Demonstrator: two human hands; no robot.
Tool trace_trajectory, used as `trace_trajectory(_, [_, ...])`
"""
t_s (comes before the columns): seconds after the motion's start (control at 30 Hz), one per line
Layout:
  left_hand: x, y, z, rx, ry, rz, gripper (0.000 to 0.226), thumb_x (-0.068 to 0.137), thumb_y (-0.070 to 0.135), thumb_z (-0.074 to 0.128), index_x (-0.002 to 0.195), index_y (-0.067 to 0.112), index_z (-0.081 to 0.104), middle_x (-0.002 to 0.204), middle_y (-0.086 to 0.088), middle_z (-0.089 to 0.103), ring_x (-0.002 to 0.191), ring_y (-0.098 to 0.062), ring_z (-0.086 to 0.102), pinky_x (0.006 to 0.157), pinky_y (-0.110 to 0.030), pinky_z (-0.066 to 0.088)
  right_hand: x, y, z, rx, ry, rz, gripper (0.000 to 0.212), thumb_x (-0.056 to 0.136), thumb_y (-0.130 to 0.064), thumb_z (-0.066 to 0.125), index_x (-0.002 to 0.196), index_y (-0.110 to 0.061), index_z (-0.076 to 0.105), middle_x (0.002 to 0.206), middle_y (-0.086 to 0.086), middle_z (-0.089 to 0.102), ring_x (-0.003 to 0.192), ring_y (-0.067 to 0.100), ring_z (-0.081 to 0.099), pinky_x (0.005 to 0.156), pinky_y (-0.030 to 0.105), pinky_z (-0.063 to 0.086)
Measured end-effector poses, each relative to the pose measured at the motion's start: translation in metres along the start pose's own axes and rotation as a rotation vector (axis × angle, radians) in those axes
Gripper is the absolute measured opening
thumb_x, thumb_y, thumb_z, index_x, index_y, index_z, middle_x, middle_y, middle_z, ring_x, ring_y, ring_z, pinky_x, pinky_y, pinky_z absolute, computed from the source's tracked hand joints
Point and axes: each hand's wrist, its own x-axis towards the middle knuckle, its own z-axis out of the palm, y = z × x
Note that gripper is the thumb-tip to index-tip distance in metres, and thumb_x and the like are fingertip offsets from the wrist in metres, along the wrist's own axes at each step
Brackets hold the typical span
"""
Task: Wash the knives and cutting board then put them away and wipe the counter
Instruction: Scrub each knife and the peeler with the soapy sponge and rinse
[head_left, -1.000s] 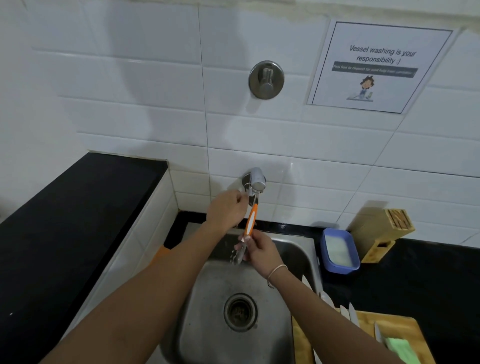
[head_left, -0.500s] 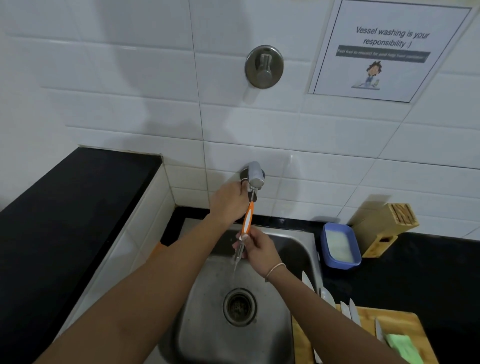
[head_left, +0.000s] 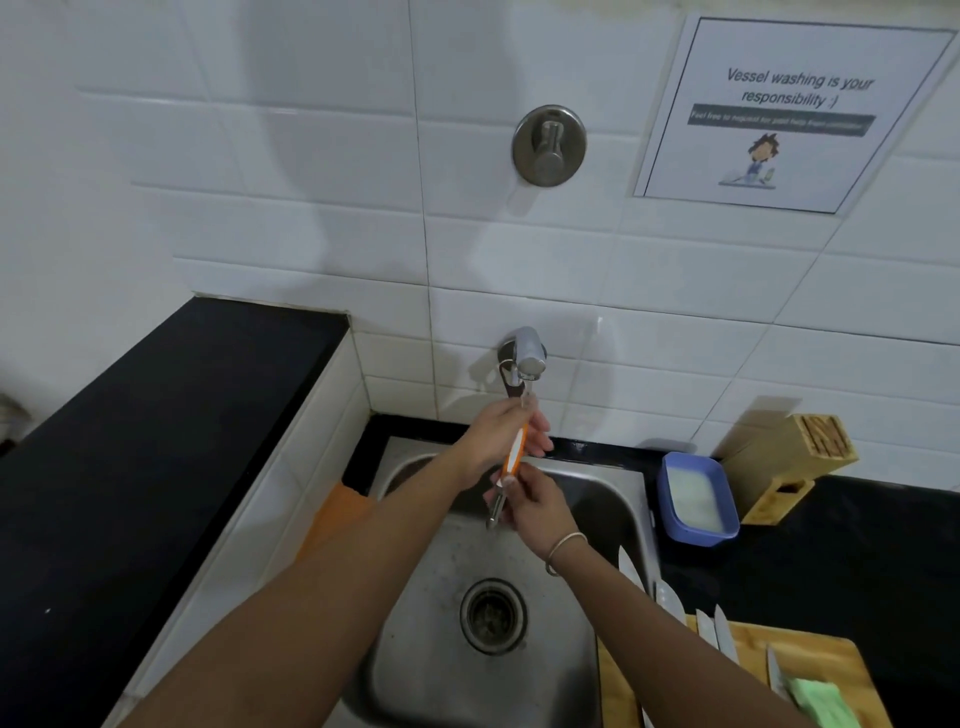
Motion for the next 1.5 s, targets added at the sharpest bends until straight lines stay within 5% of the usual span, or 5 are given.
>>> trace_trajectory(0.57, [-0.011, -0.004, 0.02, 0.223, 0.457, 0.514, 0.045, 0.107, 0.031, 0.049, 0.067, 0.011, 0.053, 0.055, 0.007, 0.043, 0.052, -0.004, 0.04, 0.052, -0.017, 0.032, -0.006, -0.039, 0.006, 0.111, -0.021, -0.076, 0.02, 0.098, 0.006, 0.045, 0.104, -0.002, 0.062, 0.085, 0.006, 0.066, 0.077, 0.011, 0.062, 0.069, 0.023, 0.052])
trace_trajectory(1.0, [0.002, -0.015, -0.007, 0.5, 0.16, 0.398, 0.03, 0.104, 0.035, 0.049, 0.078, 0.026, 0.061, 0.067, 0.007, 0.065, 0.066, -0.012, 0.065, 0.069, -0.035, 0.056, -0.003, -0.02, 0.004, -0.013, -0.028, -0.092, 0.023, 0.103, -0.007, 0.049, 0.103, -0.028, 0.058, 0.09, 0.006, 0.07, 0.082, 0.021, 0.067, 0.078, 0.041, 0.055])
trace_trajectory(1.13, [0.013, -0.012, -0.015, 0.3, 0.412, 0.309, 0.031, 0.097, 0.034, 0.048, 0.072, 0.023, 0.062, 0.067, -0.001, 0.067, 0.066, -0.024, 0.067, 0.068, -0.042, 0.057, -0.005, -0.016, 0.004, 0.095, -0.022, -0.035, 0.014, 0.104, -0.009, 0.049, 0.109, -0.015, 0.061, 0.097, 0.011, 0.074, 0.093, 0.038, 0.068, 0.084, 0.049, 0.057])
trace_trajectory(1.33, [0.021, 0.004, -0.029, 0.687, 0.47, 0.133, 0.046, 0.105, 0.042, 0.042, 0.066, 0.019, 0.049, 0.065, 0.0, 0.056, 0.066, -0.022, 0.058, 0.058, -0.031, 0.035, 0.001, -0.009, 0.002, 0.095, -0.031, -0.025, 0.013, 0.105, -0.012, 0.049, 0.109, -0.012, 0.061, 0.098, 0.012, 0.073, 0.095, 0.03, 0.071, 0.085, 0.045, 0.059])
trace_trajectory(1.5, [0.029, 0.018, -0.02, 0.823, 0.392, 0.119, 0.04, 0.107, 0.035, 0.037, 0.082, 0.015, 0.06, 0.074, -0.001, 0.06, 0.076, -0.024, 0.064, 0.07, -0.036, 0.051, 0.003, -0.004, 0.0, 0.061, -0.042, -0.016, 0.012, 0.104, -0.018, 0.051, 0.106, -0.022, 0.062, 0.096, 0.004, 0.074, 0.096, 0.033, 0.07, 0.085, 0.049, 0.059])
